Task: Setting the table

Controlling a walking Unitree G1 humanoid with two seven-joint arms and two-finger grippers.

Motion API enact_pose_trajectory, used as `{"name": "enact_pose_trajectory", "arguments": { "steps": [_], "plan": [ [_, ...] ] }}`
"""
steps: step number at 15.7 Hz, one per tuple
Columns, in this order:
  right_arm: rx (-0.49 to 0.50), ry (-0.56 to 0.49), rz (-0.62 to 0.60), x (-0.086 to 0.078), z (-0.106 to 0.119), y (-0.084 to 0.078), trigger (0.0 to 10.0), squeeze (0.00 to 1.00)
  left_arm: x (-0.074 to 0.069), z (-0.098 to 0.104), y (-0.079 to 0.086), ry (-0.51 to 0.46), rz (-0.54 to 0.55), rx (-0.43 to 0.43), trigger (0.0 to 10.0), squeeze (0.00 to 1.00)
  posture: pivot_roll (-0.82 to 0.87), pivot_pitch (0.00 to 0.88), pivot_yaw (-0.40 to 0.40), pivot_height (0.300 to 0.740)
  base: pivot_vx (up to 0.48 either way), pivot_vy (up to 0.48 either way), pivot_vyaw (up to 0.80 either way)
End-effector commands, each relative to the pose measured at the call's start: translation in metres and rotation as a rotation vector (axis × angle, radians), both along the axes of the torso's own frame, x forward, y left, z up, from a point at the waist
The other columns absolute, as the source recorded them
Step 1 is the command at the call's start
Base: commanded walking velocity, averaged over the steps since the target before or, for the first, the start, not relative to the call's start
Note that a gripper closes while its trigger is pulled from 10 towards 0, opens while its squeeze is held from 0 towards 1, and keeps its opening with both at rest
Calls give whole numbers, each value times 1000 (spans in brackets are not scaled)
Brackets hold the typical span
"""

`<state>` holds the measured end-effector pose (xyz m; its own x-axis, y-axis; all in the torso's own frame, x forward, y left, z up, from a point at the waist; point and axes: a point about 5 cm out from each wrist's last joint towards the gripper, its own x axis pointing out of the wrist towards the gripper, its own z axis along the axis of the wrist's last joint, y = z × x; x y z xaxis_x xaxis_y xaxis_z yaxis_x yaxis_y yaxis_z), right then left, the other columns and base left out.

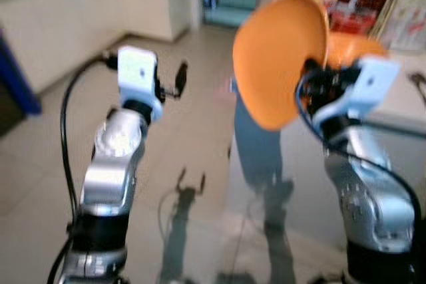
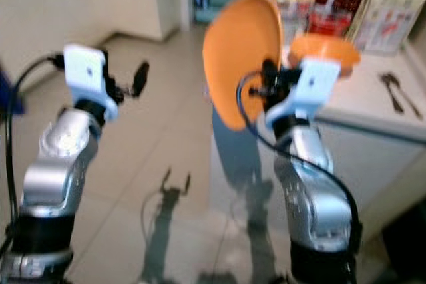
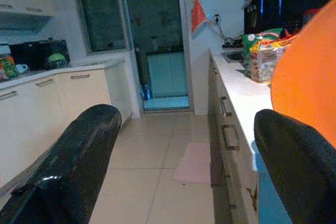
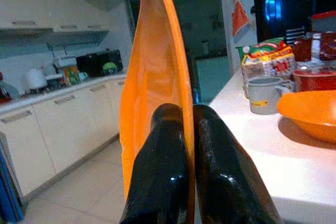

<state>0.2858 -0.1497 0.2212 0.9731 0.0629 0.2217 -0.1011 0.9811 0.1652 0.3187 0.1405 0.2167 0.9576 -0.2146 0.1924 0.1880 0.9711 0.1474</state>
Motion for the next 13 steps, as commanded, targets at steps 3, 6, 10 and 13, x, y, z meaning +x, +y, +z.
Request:
{"name": "enact_pose_trajectory", "arguments": {
  "steps": [3, 6, 10, 13],
  "plan": [
    [-39, -46, -57, -3, 4, -9, 10000, 0, 1, -5, -4, 17, -4, 15, 10000, 0, -7, 0, 25, 740, 0, -435, 0],
    [-58, -42, -79, -6, 0, -12, 10000, 0, 0, -6, -6, 19, -9, 22, 10000, 0, -5, 0, 21, 740, 0, -460, 0],
    [-87, -41, -98, -7, -3, -14, 10000, 0, 1, -7, -7, 22, -8, 23, 10000, 0, -12, 0, 27, 740, 0, -459, 0],
    [-81, -35, -93, -6, -4, -13, 10000, 0, 0, -5, -10, 17, -10, 21, 10000, 0, -9, 0, 26, 740, 0, -461, 0]
  ]
}}
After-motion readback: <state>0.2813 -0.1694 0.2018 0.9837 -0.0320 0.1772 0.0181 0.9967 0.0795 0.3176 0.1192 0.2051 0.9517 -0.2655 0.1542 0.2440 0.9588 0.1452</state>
